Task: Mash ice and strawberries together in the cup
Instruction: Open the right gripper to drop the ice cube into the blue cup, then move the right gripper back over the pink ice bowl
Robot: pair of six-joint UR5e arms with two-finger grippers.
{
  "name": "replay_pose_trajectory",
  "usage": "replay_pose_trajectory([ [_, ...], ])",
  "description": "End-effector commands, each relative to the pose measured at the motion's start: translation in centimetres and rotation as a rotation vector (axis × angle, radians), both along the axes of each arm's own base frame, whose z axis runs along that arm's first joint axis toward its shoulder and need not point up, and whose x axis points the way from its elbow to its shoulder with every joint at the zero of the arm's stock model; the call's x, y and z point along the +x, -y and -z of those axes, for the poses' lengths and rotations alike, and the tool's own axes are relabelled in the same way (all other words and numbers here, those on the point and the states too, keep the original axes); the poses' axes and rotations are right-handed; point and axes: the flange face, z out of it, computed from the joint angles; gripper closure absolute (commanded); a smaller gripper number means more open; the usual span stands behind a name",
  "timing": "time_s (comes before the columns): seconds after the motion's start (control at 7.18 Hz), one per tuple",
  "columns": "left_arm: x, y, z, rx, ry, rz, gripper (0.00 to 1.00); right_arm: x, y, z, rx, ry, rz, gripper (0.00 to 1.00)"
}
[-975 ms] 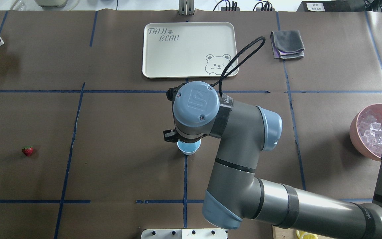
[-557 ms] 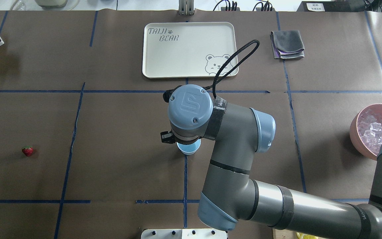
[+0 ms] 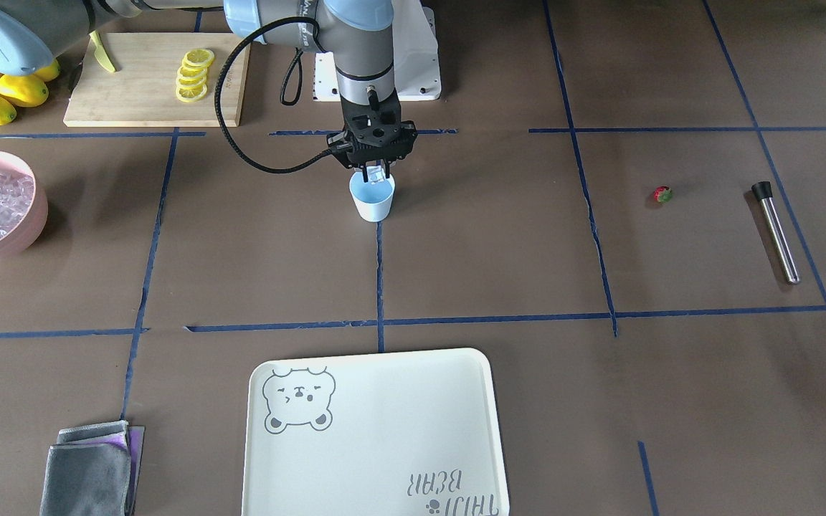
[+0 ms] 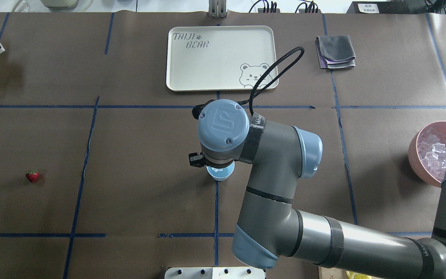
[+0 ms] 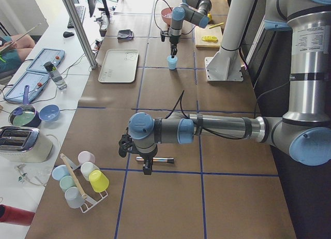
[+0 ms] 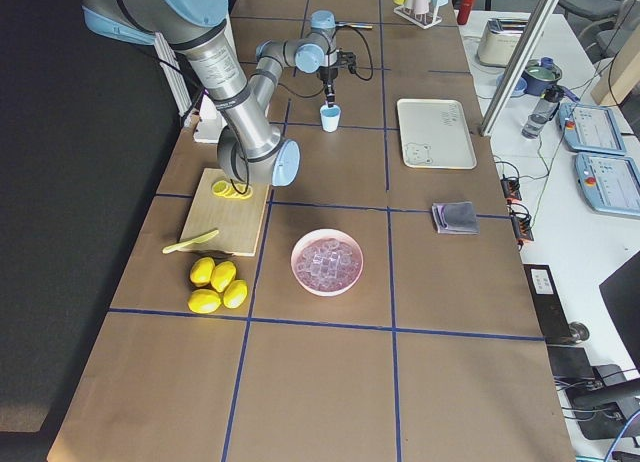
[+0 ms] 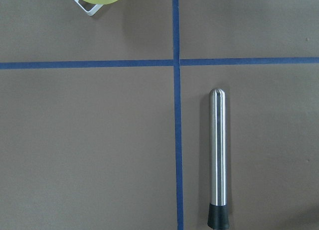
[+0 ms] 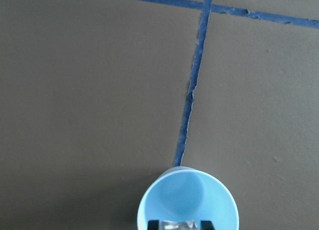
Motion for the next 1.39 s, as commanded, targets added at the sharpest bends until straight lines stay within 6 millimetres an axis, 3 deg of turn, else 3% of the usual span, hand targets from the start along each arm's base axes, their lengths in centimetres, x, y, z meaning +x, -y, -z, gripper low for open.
replay_pose_trajectory([
  [0.0, 0.0, 0.0, 0.0, 0.0, 0.0, 0.0, 0.0, 0.2, -0.1, 0.3, 0.001, 0.006, 0.001, 0.01],
  [0.14, 0.0, 0.0, 0.1, 0.002, 0.0, 0.0, 0.0, 1.5, 0.2, 0.8, 0.004, 0.018, -0.009, 0.01],
  [0.28, 0.0, 0.1, 0.2, 0.002, 0.0, 0.004, 0.0, 4.9, -0.1, 1.1, -0.011, -0.016, -0.023, 0.01],
  [0.42, 0.0, 0.3, 0.5, 0.005, 0.0, 0.006, 0.0, 10.0, 0.4, 0.2, -0.01, -0.027, -0.054, 0.01],
  [0.56, 0.0, 0.4, 0.5, 0.007, 0.0, 0.006, 0.0, 15.6, -0.2, -3.0, 0.024, -0.027, -0.058, 0.01],
  [0.7, 0.1, 0.4, 0.6, 0.01, 0.0, 0.005, 0.0, 19.7, 0.6, -4.4, 0.062, -0.034, -0.074, 0.01],
  [0.98, 0.1, 0.7, 0.8, 0.015, 0.0, 0.005, 0.0, 29.2, 4.1, -9.1, -0.017, 0.001, -0.078, 0.01],
  [1.11, 0.1, 0.8, 0.9, 0.016, 0.0, 0.005, 0.0, 34.0, 5.1, -12.0, -0.05, 0.02, -0.08, 0.01],
  [1.25, 0.1, 0.8, 1.1, 0.019, -0.001, 0.005, 0.0, 38.0, 5.1, -16.6, -0.063, 0.019, -0.089, 0.01],
])
